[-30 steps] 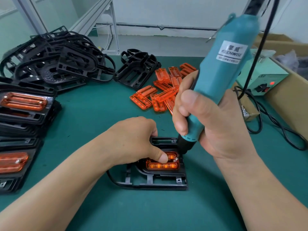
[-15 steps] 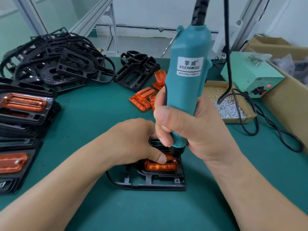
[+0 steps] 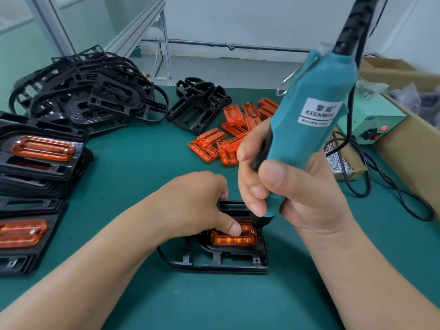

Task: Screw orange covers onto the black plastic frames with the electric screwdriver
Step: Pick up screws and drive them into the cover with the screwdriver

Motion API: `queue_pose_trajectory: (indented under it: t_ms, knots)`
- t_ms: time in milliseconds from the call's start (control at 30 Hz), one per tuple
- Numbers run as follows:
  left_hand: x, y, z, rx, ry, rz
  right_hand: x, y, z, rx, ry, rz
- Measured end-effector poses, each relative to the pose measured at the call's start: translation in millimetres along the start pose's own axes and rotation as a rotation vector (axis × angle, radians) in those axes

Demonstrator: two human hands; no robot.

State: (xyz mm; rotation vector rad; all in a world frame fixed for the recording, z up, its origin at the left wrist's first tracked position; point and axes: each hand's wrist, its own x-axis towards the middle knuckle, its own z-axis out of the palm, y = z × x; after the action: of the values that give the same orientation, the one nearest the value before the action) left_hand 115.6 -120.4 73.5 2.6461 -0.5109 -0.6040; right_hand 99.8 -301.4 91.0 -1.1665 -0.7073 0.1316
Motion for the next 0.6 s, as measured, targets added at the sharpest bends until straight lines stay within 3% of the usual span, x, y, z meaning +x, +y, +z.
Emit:
queue_pose_trajectory:
  t_ms: [100,200,333,500,600]
  knots:
    - [1,-3,1,0.01,0.017,0.015,1,-1,0,0.021,0.016,-0.046]
    - [3,-7,4,0.023,0.046,0.018,5,-6,-6,0.24,0.069,-0.101]
    - [1,-13,1,-0.105,0.057,0.037,3,-5,-22,0.315,0.377,-0.12]
    - [4,-23,-8,-0.566,0.203,0.031,3,-1,-35,0.451,0.653,-0.136]
    - [6,-29,-15,-1.004,0.13,0.024,3,0,-39,0.495,0.694,-0.16]
